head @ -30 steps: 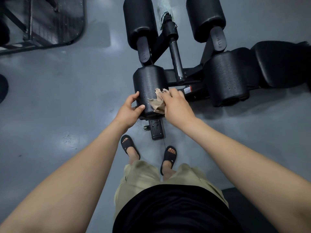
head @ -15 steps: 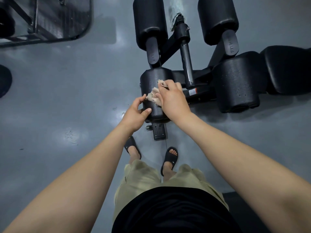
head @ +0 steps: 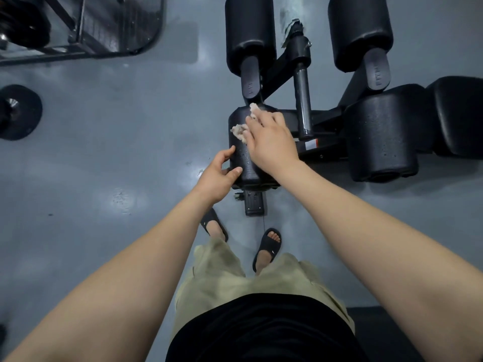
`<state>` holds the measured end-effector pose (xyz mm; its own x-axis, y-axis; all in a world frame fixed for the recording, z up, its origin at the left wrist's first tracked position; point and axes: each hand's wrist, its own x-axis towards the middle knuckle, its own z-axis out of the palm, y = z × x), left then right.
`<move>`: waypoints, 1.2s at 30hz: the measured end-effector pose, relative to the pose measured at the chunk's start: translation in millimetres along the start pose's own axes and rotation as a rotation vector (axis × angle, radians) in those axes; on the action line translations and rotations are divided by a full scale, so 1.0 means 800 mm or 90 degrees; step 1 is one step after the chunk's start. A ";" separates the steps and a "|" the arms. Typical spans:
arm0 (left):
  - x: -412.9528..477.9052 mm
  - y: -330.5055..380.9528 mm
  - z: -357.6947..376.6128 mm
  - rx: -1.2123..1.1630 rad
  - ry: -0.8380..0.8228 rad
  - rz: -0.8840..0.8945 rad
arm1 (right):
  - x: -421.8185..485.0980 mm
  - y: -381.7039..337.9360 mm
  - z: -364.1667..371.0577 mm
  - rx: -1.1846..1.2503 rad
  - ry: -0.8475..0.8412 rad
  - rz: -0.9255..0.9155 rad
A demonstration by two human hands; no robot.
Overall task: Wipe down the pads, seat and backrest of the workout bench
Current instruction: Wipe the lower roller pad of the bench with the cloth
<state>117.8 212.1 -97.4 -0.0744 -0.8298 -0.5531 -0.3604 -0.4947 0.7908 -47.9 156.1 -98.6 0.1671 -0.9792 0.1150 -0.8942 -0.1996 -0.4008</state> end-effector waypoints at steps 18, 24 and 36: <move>0.015 0.007 -0.013 0.019 -0.021 0.012 | 0.046 -0.016 -0.036 -0.002 -0.160 0.003; 0.024 0.003 -0.020 0.030 -0.040 0.020 | 0.053 -0.018 -0.035 -0.096 -0.191 -0.032; 0.004 0.020 0.002 -0.010 0.039 -0.025 | 0.091 0.003 -0.066 -0.057 -0.255 -0.126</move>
<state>110.2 201.8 -87.1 -0.0028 -0.8239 -0.5667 -0.3466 -0.5307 0.7734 -59.8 86.1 -43.4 0.4695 -0.8631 -0.1862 -0.8586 -0.3972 -0.3241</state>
